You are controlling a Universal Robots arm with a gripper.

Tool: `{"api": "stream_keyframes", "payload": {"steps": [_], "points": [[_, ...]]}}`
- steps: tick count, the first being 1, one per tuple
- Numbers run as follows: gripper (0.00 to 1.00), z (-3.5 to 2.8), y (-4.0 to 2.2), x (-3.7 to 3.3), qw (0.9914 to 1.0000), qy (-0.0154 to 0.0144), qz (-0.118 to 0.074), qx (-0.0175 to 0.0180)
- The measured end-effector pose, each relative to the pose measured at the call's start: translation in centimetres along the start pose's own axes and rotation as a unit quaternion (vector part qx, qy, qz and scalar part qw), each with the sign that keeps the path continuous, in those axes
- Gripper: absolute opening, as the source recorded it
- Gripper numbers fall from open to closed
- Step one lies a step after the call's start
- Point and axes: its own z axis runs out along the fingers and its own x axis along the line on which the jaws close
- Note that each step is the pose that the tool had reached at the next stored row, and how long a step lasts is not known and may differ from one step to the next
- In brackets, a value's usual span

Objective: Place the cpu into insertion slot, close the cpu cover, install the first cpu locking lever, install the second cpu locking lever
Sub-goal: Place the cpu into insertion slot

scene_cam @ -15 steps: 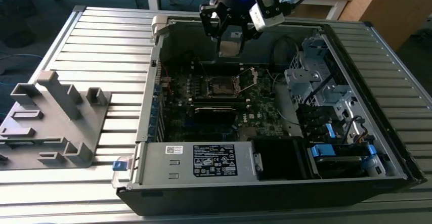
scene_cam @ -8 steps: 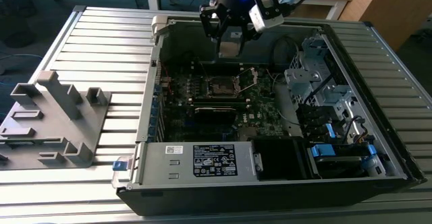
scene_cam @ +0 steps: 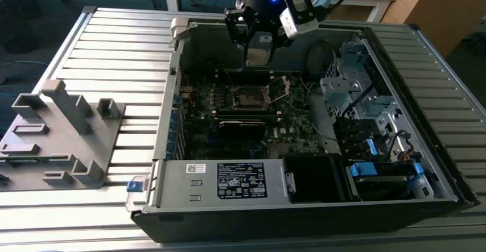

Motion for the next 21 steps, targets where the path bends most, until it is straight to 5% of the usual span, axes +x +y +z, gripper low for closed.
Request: {"api": "stream_keyframes", "payload": {"steps": [8,14,21], "points": [[0.54,0.33,-0.03,-0.01,1.00000,-0.0001,0.000,0.0001],[0.54,1.03,-0.09,-0.02,0.99999,-0.0002,0.000,0.0043],[0.54,1.43,-0.12,-0.03,0.99999,-0.0003,0.000,0.0050]]}}
